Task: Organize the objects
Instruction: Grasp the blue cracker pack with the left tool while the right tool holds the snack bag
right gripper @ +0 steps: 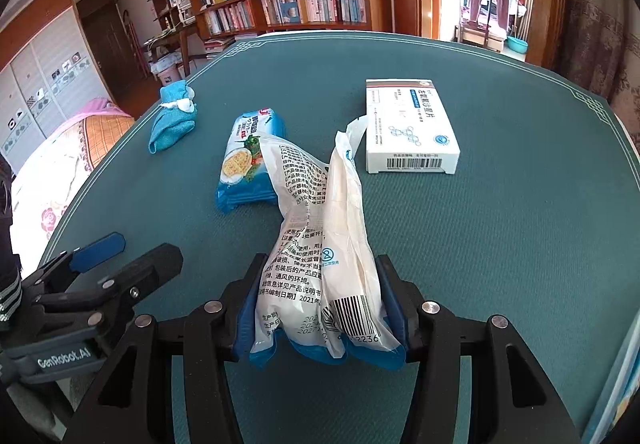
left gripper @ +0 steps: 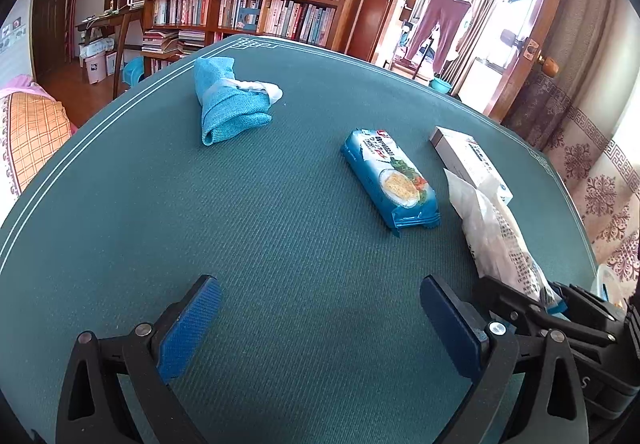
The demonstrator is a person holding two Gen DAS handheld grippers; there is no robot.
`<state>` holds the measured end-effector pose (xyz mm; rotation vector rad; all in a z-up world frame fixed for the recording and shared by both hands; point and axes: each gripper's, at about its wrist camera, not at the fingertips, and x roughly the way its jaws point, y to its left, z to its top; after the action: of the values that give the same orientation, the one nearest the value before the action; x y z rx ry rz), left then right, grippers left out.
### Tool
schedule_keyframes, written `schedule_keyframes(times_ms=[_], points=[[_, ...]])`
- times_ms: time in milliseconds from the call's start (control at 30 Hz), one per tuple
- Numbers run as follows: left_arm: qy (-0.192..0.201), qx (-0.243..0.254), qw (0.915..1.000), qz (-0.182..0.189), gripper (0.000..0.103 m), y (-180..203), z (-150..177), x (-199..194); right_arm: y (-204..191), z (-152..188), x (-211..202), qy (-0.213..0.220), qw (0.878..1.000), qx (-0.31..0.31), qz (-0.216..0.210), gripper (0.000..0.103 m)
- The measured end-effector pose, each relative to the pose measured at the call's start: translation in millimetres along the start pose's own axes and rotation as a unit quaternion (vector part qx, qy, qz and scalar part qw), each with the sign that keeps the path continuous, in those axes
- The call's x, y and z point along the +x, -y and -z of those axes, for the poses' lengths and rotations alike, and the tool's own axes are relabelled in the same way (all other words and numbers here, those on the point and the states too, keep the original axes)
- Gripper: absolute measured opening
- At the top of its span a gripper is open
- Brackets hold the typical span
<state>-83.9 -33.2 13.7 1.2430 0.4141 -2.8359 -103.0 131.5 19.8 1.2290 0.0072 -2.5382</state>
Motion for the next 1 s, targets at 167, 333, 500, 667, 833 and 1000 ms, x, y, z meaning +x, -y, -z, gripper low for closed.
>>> schedule_keyframes(times_ms=[167,333,500,667,833,1000], points=[[0.000,-0.003,1.0000,-0.004,0.102,-2,-1,1,11,24,-19,0.013,0.999,0.032,0.019,0.054],[-0.004,0.002,0.9999,-0.016,0.102,0,-2,3,19,44,-36,0.032,0.997,0.062,0.046,0.054],[-0.013,0.008,0.9994,-0.031,0.102,7,-5,8,21,54,-46,0.046,0.994,0.079,0.066,0.054],[-0.013,0.012,0.9993,-0.034,0.102,17,-18,12,24,55,-48,0.051,0.993,0.089,0.063,0.054],[-0.003,0.018,0.9991,-0.037,0.102,34,-37,19,27,55,-48,0.054,0.992,0.097,0.055,0.054],[-0.001,0.015,0.9989,-0.044,0.102,43,-50,33,29,56,-47,0.055,0.992,0.100,0.051,0.054]])
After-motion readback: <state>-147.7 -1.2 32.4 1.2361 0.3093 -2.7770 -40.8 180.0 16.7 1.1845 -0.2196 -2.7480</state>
